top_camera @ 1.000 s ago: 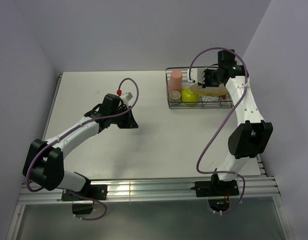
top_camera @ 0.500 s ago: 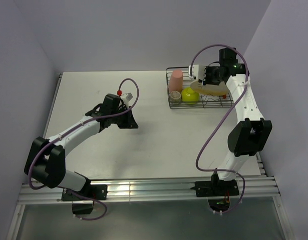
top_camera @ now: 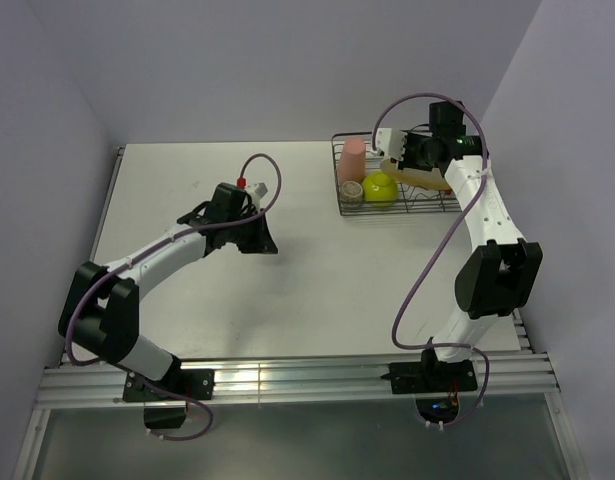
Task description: Load the mixed dishes into the dish rack
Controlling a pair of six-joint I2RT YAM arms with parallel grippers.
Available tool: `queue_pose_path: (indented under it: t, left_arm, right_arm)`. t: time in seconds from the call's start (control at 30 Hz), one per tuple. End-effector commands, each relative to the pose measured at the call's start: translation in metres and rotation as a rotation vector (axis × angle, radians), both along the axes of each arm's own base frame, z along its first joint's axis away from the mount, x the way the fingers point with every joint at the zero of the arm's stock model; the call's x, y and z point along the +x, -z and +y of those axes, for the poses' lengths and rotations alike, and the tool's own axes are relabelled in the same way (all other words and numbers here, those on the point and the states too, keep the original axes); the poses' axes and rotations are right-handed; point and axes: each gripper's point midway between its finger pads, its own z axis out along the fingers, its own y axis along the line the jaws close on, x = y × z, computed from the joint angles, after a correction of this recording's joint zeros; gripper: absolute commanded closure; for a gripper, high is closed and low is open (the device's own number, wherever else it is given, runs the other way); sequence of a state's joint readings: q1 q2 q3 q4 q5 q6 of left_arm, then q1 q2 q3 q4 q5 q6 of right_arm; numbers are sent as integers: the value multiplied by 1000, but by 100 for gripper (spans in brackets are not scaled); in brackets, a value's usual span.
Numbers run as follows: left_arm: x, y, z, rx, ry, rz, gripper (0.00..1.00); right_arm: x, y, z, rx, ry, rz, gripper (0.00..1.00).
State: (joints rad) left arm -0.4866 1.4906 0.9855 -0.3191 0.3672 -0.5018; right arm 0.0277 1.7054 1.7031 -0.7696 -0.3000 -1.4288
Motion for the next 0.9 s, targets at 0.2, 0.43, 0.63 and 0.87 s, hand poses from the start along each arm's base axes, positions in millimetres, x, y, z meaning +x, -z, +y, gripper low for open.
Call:
queue_pose_path:
  t: [0.2,0.43,0.63,0.87]
  left_arm:
    - [77,-46,-27,-34,-112,-67,73]
    - [129,-73,-58,-104,-175,-88,52]
    - [147,-85,-76,-149,-184,-105,51]
    - [151,-75,-92,-151,-181,-120,47]
  right_arm:
    - [25,-48,-2,-39,48,-239,100]
    - [20,-55,5,-55,4,-249,100]
    - [15,-67,5,-81,-21,-296,100]
    - [12,-93,11,-83,-49,-376,100]
